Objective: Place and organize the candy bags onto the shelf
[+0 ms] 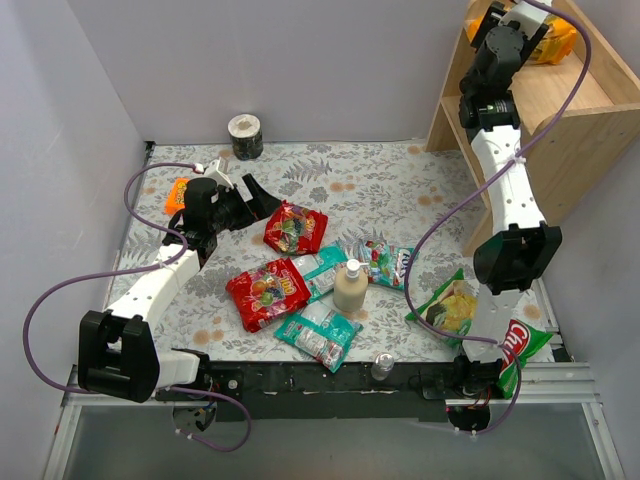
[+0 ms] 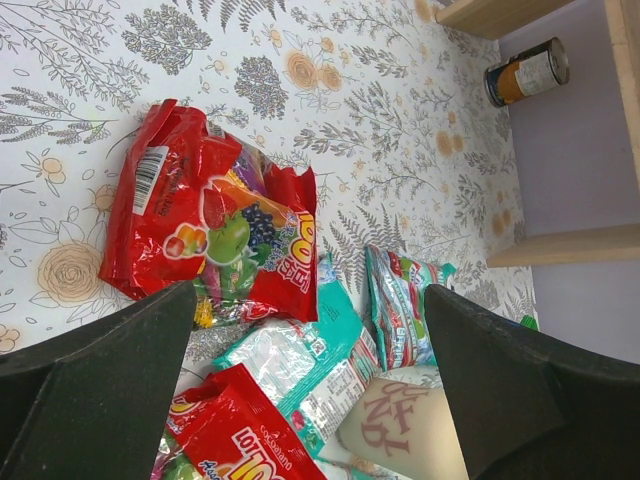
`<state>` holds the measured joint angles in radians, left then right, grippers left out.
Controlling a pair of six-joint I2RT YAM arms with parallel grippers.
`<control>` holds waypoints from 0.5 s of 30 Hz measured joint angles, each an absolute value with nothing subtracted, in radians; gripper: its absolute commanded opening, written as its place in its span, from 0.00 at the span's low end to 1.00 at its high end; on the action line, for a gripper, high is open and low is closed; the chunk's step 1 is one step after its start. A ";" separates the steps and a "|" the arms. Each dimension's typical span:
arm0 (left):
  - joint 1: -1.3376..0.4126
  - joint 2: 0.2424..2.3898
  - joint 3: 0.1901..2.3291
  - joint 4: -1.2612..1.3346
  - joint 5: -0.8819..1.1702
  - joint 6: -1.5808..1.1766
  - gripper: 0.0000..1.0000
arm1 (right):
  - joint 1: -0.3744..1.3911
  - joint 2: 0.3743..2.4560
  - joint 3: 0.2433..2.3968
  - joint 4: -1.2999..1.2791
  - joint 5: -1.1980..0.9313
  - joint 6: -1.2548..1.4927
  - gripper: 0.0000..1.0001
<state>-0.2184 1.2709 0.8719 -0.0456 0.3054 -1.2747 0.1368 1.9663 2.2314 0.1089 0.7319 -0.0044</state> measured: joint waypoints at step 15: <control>-0.220 1.274 0.872 -0.047 0.305 -1.275 0.98 | 0.309 1.980 2.206 0.459 1.096 -0.566 0.69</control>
<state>-0.2195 1.2743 0.8719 -0.0475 0.3050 -1.2747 0.3092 1.9804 2.2059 0.4591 1.0958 -0.5659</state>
